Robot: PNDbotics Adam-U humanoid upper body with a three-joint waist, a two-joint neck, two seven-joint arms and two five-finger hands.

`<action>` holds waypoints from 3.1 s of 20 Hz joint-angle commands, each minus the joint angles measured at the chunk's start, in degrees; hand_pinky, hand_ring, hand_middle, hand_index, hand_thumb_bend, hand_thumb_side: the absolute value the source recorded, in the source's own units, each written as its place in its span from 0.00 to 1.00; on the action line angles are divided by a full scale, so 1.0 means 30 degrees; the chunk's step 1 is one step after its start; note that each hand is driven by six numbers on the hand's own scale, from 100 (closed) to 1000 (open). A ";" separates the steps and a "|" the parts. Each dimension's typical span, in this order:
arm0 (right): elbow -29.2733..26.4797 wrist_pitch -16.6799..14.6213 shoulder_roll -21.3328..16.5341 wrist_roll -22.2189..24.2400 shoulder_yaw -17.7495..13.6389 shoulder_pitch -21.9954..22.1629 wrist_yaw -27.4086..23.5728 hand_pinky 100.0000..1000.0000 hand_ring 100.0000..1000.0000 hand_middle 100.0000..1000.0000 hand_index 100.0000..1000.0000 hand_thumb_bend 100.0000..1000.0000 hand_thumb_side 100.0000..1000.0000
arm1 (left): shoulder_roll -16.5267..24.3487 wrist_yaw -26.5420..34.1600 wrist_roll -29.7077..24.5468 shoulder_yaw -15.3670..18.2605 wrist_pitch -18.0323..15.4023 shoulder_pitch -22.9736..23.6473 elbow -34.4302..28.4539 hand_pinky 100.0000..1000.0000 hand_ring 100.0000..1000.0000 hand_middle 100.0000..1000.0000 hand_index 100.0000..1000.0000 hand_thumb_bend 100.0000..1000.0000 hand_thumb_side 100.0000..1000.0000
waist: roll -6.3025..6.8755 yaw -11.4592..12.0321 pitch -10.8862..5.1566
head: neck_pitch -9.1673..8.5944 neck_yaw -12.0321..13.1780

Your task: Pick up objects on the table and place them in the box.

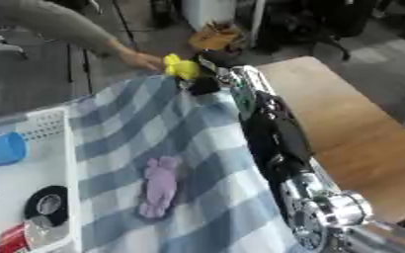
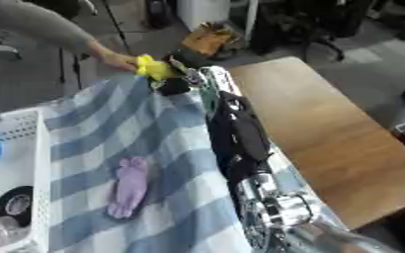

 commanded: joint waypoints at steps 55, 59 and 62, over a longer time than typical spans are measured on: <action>-0.1457 -1.1057 0.7371 0.0641 0.8691 -0.0174 -0.3323 0.41 0.47 0.57 0.67 0.00 0.42 | 0.0396 0.0258 -0.0152 -0.0083 -0.0032 -0.0188 -0.0208 0.45 0.60 0.67 0.68 0.31 0.90 | -0.0026 0.0887 -0.0859 | 0.0099 -0.0688; -0.1111 -1.1159 0.7865 0.1516 0.9830 -0.0153 -0.4000 0.43 0.49 0.59 0.69 0.00 0.44 | 0.0398 0.0266 -0.0175 -0.0108 -0.0025 -0.0188 -0.0211 0.45 0.60 0.67 0.68 0.31 0.90 | -0.0032 0.0903 -0.0883 | 0.0091 -0.0756; -0.1079 -1.1164 0.8051 0.2103 1.0214 -0.0090 -0.4486 0.44 0.49 0.60 0.71 0.00 0.45 | 0.0390 0.0275 -0.0177 -0.0112 -0.0015 -0.0202 -0.0210 0.45 0.60 0.67 0.68 0.31 0.90 | -0.0034 0.0901 -0.0882 | 0.0065 -0.0778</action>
